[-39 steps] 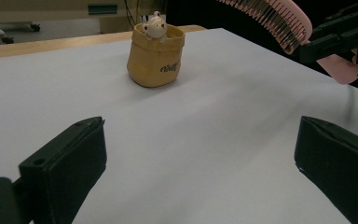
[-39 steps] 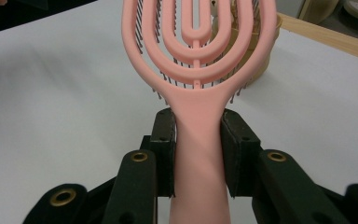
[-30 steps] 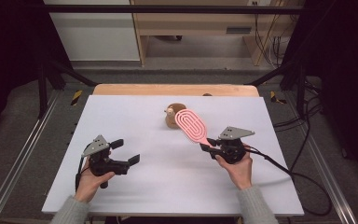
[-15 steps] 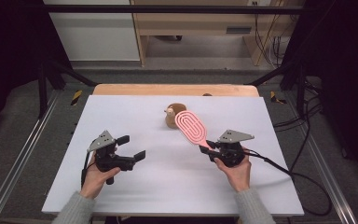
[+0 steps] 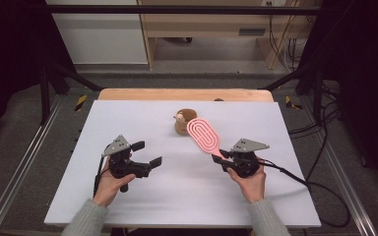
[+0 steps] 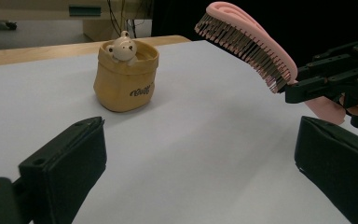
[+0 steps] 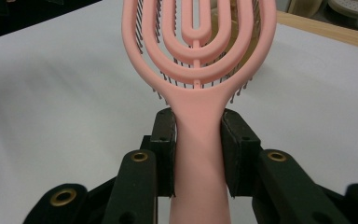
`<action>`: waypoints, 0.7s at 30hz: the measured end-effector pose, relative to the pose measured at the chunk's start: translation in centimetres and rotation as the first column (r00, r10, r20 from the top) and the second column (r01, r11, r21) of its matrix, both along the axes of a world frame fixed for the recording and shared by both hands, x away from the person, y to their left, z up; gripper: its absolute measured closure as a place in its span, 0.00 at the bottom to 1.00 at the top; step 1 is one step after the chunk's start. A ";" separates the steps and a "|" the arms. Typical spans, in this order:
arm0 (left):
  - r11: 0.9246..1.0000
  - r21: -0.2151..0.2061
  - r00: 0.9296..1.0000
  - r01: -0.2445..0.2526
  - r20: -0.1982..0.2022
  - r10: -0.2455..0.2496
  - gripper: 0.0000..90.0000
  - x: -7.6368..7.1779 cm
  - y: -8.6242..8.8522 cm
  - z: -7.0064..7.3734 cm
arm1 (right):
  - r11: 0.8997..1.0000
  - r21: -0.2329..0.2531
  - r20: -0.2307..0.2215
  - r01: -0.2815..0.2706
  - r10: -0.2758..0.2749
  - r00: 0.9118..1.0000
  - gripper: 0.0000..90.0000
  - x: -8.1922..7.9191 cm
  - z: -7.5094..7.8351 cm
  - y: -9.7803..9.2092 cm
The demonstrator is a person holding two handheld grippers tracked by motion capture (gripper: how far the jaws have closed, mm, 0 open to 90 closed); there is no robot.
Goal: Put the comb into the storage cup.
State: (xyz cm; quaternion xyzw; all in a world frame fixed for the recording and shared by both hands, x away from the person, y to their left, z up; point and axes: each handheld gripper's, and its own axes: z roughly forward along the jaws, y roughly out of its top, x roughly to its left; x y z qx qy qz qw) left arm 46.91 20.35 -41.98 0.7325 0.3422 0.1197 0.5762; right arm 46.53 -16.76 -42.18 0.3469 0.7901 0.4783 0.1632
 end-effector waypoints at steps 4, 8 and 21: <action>1.000 -0.005 1.000 -0.003 -0.004 0.003 0.02 0.2 -0.2 0.0 | 1.000 0.000 -0.001 -0.001 0.001 1.000 0.77 -0.1 -0.1 0.0; 1.000 -0.009 1.000 -0.003 -0.003 0.003 0.02 0.3 -0.4 0.1 | 1.000 0.002 0.000 0.001 -0.001 1.000 0.77 -0.2 -0.1 0.0; 1.000 -0.026 1.000 0.008 -0.001 -0.008 0.02 0.6 -2.0 0.6 | 1.000 0.005 0.003 0.003 -0.003 1.000 0.77 -0.3 -0.2 0.1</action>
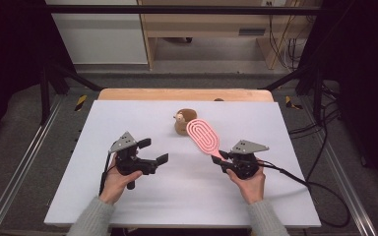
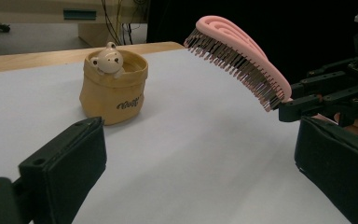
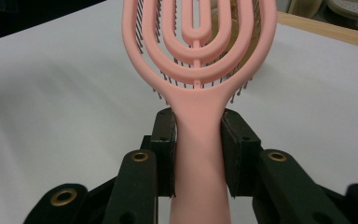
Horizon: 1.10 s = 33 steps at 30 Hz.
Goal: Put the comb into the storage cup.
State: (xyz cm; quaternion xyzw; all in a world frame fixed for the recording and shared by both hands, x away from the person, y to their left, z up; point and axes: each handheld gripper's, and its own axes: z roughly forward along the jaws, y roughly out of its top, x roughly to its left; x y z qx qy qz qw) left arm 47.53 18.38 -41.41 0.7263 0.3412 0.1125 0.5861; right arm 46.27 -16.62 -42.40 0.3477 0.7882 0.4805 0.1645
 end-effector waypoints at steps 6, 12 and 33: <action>1.000 -0.009 1.000 0.008 -0.008 -0.008 0.02 0.2 -0.8 0.0 | 1.000 0.002 0.000 0.002 -0.002 1.000 0.77 0.0 0.1 0.0; 1.000 -0.015 1.000 0.013 -0.014 -0.013 0.02 0.4 -1.5 0.0 | 1.000 0.004 0.002 -0.003 0.003 1.000 0.77 0.0 0.0 0.0; 0.998 -0.060 0.999 0.033 -0.040 -0.035 0.02 1.0 -3.7 0.5 | 1.000 0.011 0.003 -0.009 0.009 1.000 0.77 -0.1 0.1 -0.1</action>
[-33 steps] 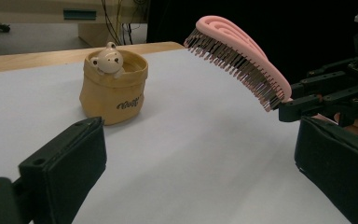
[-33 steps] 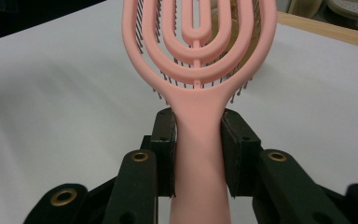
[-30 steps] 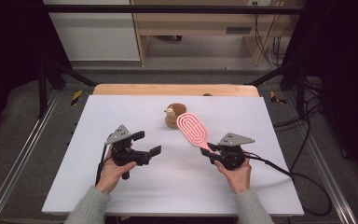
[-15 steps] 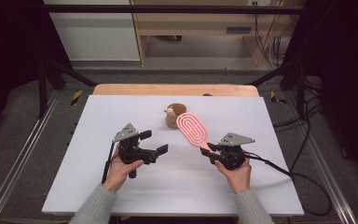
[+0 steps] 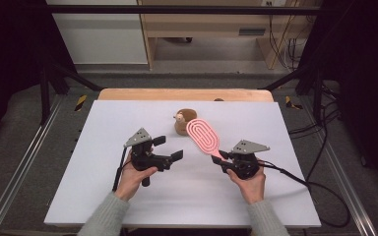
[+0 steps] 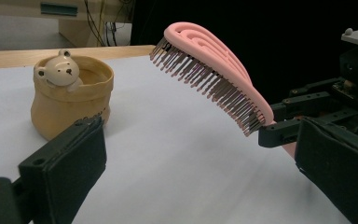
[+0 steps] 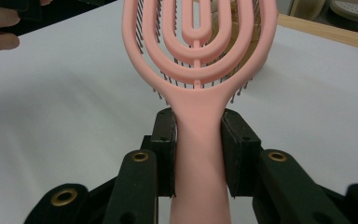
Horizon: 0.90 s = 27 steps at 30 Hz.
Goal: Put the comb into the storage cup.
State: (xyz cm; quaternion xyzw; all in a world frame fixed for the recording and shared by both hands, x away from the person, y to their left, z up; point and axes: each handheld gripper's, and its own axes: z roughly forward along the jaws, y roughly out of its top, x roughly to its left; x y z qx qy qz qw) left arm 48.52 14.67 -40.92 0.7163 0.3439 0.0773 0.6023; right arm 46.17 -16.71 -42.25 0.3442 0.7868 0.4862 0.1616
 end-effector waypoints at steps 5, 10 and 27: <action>1.000 -0.011 1.000 -0.001 -0.001 0.001 0.02 0.2 -0.3 0.2 | 1.000 0.002 0.000 0.000 0.000 1.000 0.77 0.0 0.0 0.0; 1.000 -0.020 1.000 0.002 -0.003 -0.002 0.02 0.3 -0.8 0.3 | 1.000 0.002 -0.001 -0.002 0.002 1.000 0.77 0.0 0.0 0.0; 0.999 -0.045 1.000 0.009 -0.025 -0.011 0.02 0.8 -2.2 0.5 | 1.000 0.008 0.002 -0.003 0.003 1.000 0.77 -0.1 0.1 0.0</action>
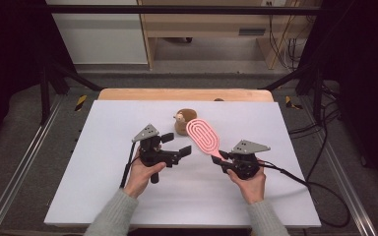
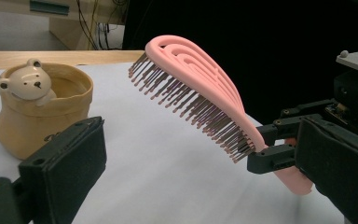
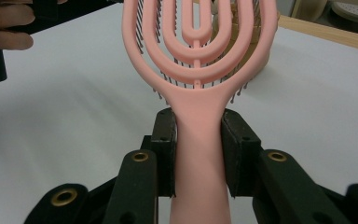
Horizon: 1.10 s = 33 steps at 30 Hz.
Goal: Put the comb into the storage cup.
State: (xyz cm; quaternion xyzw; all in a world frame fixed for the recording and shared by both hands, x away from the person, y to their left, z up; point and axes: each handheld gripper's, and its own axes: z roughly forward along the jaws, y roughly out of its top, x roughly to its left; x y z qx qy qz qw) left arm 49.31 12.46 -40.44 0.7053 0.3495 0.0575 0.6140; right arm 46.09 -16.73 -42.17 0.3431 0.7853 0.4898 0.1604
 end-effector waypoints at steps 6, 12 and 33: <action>1.000 -0.004 1.000 0.003 -0.007 -0.003 0.02 0.1 -0.4 -0.1 | 1.000 -0.001 0.001 0.000 0.000 1.000 0.77 0.0 0.0 0.0; 1.000 -0.012 1.000 0.004 -0.012 -0.004 0.02 0.2 -0.9 -0.1 | 1.000 -0.003 0.000 -0.001 0.001 1.000 0.77 0.0 0.0 0.0; 1.000 -0.021 0.999 -0.011 -0.050 0.010 0.08 0.9 -2.6 -0.4 | 1.000 -0.001 0.003 -0.005 0.005 1.000 0.77 0.0 0.0 0.1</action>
